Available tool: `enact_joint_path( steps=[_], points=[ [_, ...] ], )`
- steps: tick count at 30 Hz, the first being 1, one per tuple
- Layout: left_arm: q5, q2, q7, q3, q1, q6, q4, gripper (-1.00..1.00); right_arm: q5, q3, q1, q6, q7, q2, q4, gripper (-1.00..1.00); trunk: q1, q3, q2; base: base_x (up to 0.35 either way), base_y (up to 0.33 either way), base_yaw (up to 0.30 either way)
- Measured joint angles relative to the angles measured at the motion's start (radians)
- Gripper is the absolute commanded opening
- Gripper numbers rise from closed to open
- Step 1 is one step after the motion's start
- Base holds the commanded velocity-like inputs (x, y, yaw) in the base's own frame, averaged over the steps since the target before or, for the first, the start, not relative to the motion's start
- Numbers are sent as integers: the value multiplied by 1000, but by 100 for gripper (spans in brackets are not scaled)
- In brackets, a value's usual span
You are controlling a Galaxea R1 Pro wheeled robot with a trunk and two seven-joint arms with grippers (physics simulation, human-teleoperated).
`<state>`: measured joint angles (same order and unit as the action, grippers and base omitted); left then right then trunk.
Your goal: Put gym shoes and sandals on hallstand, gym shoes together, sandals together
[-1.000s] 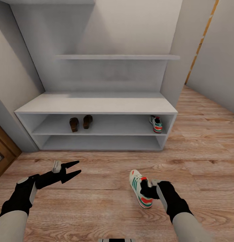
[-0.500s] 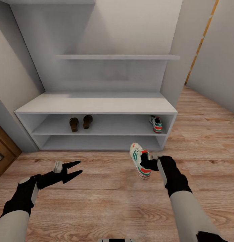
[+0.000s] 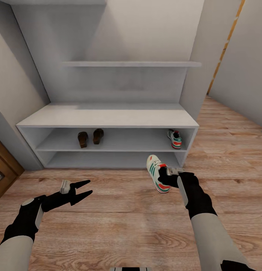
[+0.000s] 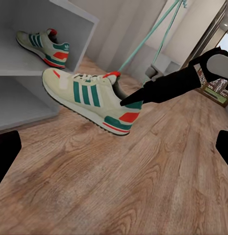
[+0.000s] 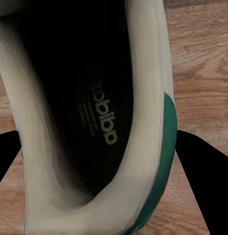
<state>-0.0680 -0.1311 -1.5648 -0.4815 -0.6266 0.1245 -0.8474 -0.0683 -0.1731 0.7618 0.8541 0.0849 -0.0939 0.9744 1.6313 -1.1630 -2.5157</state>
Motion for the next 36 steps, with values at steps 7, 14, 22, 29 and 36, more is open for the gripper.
enact_joint_path(
  steps=[7,14,22,29,36],
  points=[
    [0,0,0,0,0,0,0,100,2,0,0,-211,0,1,-80,-100,0,0,0,0,0,0],
    [0,0,0,0,0,0,0,100,4,0,0,-289,-1,2,-134,-100,0,0,0,0,0,0],
    [0,3,0,3,0,0,0,100,2,-4,0,-290,-2,2,-144,-100,0,0,0,102,0,0],
    [0,73,0,148,0,0,1,100,0,-4,0,-290,-3,2,-145,-100,0,0,0,100,0,0],
    [0,123,0,257,0,0,56,100,0,-8,0,-290,-3,2,-145,-100,0,0,0,7,0,0]
  ],
)
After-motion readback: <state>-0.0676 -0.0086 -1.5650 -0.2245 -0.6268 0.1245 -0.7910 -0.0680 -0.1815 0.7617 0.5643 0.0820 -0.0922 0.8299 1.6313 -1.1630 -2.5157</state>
